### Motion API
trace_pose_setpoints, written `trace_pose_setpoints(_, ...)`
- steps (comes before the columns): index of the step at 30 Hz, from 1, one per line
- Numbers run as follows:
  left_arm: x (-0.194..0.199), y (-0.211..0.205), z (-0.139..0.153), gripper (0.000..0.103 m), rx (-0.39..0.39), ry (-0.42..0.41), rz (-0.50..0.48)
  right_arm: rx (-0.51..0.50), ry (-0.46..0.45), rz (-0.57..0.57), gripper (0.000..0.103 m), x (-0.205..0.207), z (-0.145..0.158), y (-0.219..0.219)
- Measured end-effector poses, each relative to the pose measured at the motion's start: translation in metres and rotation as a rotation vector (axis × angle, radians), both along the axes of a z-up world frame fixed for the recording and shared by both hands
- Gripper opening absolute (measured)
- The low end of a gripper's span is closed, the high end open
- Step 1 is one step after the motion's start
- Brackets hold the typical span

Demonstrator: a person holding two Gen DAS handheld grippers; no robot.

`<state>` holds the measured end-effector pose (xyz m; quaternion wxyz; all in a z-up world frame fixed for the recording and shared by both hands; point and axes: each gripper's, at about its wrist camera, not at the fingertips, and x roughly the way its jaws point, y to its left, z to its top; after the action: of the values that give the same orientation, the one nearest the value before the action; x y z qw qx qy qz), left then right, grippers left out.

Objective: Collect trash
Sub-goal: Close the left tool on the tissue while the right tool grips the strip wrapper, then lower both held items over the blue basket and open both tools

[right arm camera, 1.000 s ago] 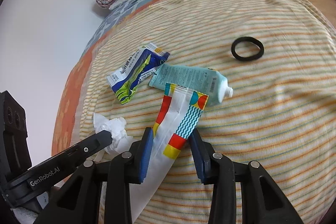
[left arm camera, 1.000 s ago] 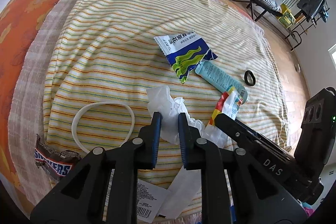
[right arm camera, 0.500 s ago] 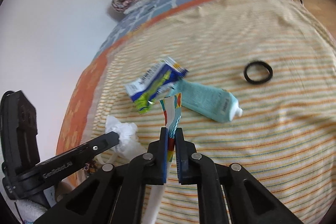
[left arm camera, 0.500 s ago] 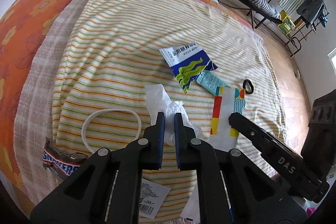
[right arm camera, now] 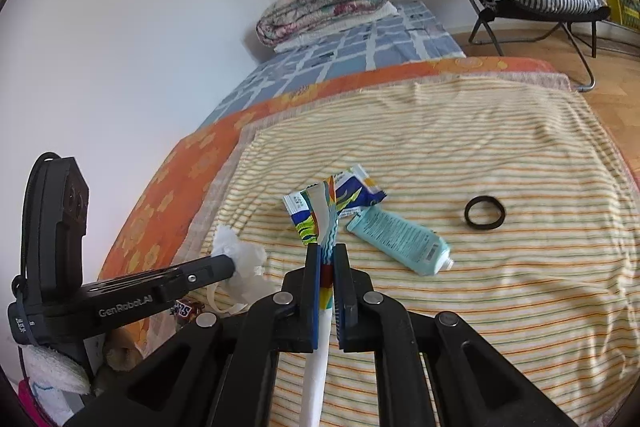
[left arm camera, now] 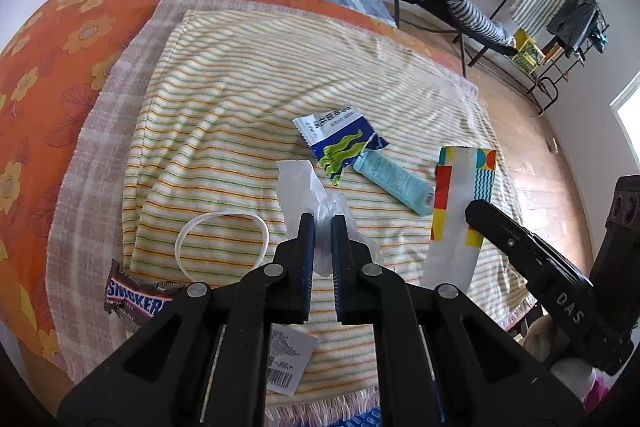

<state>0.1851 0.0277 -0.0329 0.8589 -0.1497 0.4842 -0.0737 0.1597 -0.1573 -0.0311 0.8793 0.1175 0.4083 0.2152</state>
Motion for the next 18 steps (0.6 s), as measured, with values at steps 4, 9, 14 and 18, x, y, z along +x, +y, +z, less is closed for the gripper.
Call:
trace_pose_setpoints(4,-0.014,-0.004,0.010,0.006,-0.004,-0.023,-0.024,0.001,-0.018,0.003,0.003,-0.009,0.008,-0.008)
trace_pose_setpoints(9,-0.029,-0.014,0.014,0.006,0.000,-0.031,-0.065,-0.010,-0.034,0.013,0.003,-0.023,0.015,-0.016)
trace_pose_setpoints(14,-0.048,-0.023,0.017,0.006,0.002,-0.038,-0.101,-0.034,-0.049,0.034,0.003,-0.042,0.019,-0.023)
trace_pose_setpoints(18,-0.063,-0.030,0.019,0.006,0.009,-0.044,-0.125,-0.045,-0.051,0.041,0.003,-0.057,0.020,-0.029)
